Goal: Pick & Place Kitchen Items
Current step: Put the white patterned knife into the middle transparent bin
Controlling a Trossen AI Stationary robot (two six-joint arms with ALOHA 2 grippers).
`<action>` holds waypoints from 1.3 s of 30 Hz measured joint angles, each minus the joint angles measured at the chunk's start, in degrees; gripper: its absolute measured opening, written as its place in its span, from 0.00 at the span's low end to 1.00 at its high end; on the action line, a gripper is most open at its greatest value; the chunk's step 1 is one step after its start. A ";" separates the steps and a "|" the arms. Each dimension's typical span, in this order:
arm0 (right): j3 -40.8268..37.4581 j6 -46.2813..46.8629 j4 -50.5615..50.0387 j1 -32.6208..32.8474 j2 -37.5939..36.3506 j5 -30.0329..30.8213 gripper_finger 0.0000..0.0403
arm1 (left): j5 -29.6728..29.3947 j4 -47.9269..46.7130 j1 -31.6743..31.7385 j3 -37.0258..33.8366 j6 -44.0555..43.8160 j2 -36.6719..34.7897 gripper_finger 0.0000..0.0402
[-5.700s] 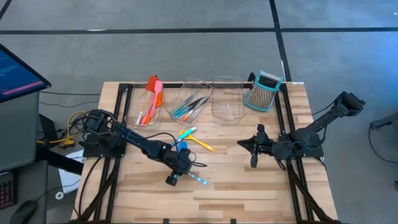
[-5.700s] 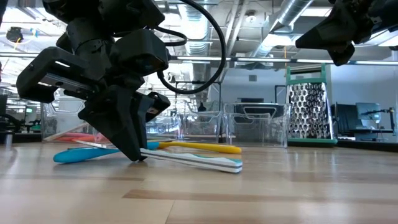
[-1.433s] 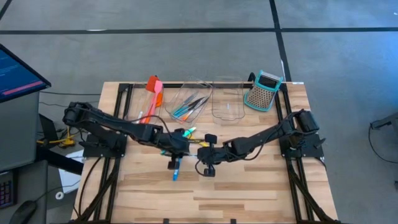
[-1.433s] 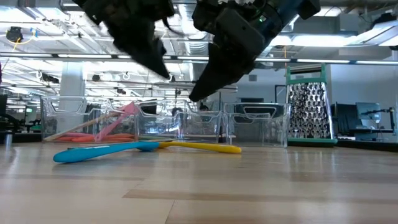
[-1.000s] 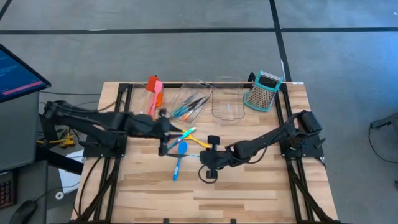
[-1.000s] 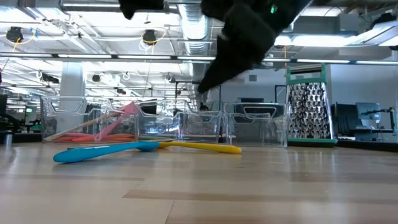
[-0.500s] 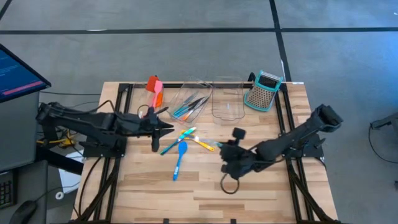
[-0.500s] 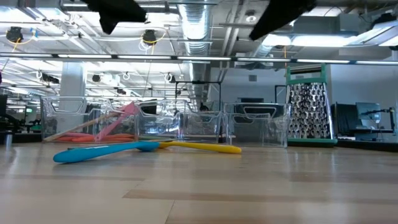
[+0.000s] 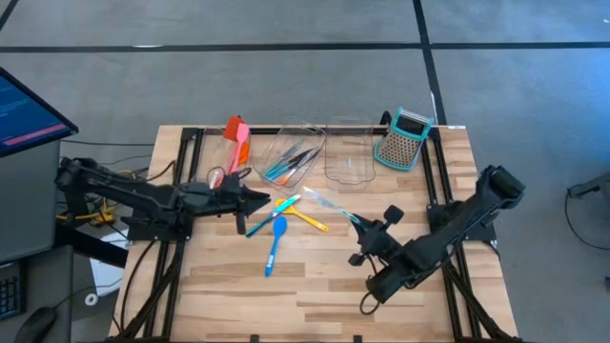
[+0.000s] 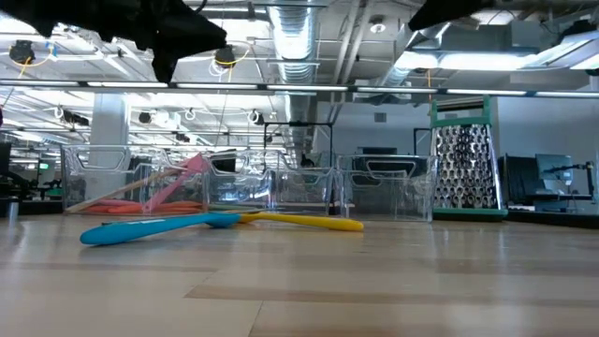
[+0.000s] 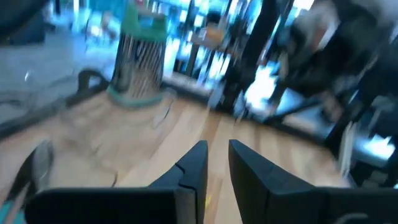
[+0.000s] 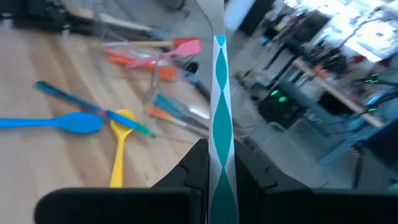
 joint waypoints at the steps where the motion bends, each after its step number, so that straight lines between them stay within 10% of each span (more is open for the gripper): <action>1: -0.01 1.78 -0.56 -0.21 1.32 1.34 0.08 | 0.00 4.30 0.00 -1.73 0.12 0.00 0.13; 14: -0.03 32.86 -9.17 -7.92 16.56 12.09 0.08 | -0.68 34.67 0.00 -13.79 -1.70 3.03 0.04; 39: -0.01 19.60 10.06 -12.58 19.84 14.59 0.08 | -0.68 40.40 4.74 13.32 -3.50 42.78 0.50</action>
